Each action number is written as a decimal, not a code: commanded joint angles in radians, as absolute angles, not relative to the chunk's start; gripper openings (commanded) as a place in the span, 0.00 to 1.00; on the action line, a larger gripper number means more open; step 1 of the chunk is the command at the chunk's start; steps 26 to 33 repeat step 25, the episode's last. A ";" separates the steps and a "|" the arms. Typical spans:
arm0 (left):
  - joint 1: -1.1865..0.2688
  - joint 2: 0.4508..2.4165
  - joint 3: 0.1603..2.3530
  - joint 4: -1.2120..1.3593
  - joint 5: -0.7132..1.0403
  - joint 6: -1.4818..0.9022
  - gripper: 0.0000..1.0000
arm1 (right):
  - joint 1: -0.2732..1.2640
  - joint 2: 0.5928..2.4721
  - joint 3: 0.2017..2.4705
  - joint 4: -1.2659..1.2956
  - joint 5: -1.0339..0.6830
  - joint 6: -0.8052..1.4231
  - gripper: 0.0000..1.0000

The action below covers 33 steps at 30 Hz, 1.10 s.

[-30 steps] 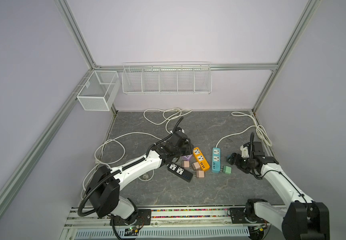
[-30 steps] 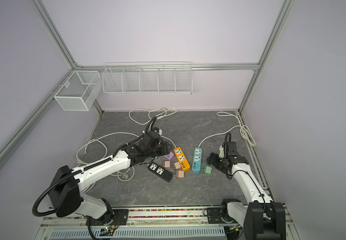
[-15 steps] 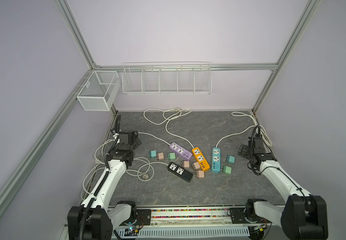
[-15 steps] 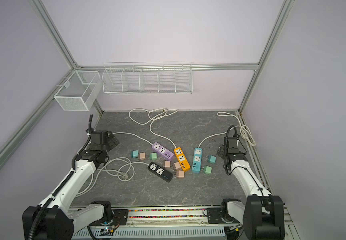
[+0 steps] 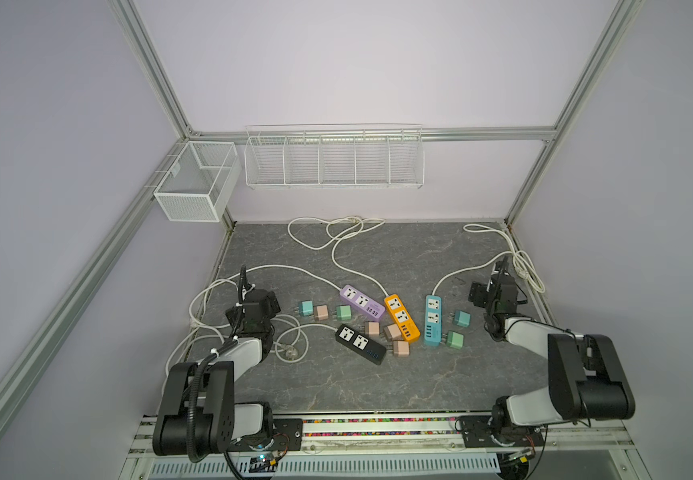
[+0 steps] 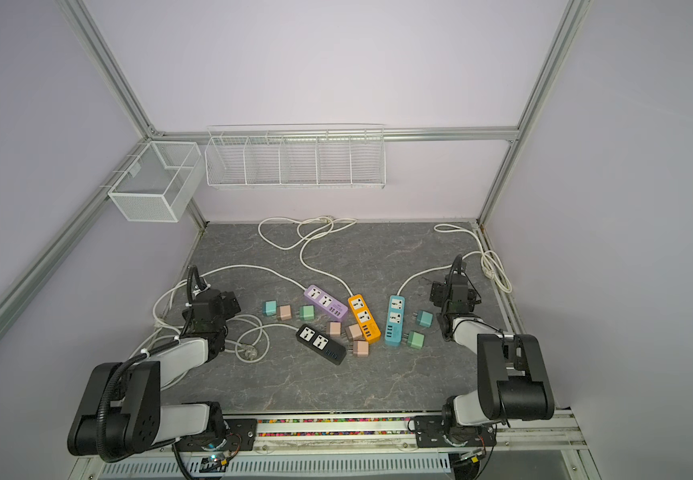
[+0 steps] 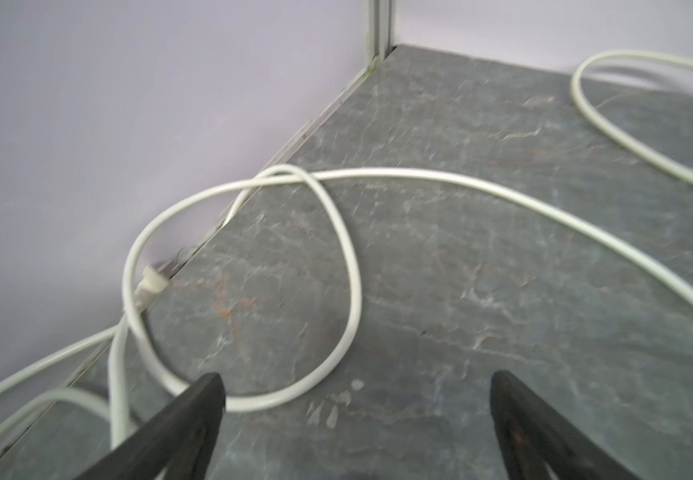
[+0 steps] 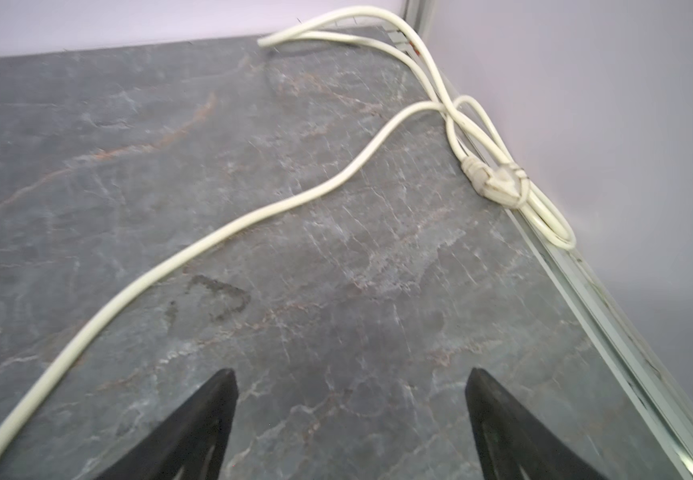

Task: Pull the plug off the socket

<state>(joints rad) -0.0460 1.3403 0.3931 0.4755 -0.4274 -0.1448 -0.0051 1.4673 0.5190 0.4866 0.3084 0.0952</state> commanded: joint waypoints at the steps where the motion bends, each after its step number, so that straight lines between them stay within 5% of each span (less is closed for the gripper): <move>1: -0.041 1.384 0.392 0.730 -0.293 -0.084 1.00 | -0.002 1.487 0.411 0.780 0.143 -0.007 0.89; 5: -0.041 1.565 0.322 1.064 -0.217 -0.027 0.99 | 0.000 1.540 0.375 0.903 0.123 -0.023 0.88; 8: -0.042 1.506 0.434 0.749 -0.260 -0.065 0.99 | 0.003 1.543 0.374 0.909 0.130 -0.025 0.88; 11: -0.058 1.559 0.383 0.942 -0.283 -0.034 0.99 | 0.010 1.536 0.379 0.887 0.139 -0.028 0.88; 33: -0.057 1.549 0.388 0.911 -0.276 -0.035 0.99 | 0.008 1.529 0.381 0.872 0.133 -0.025 0.89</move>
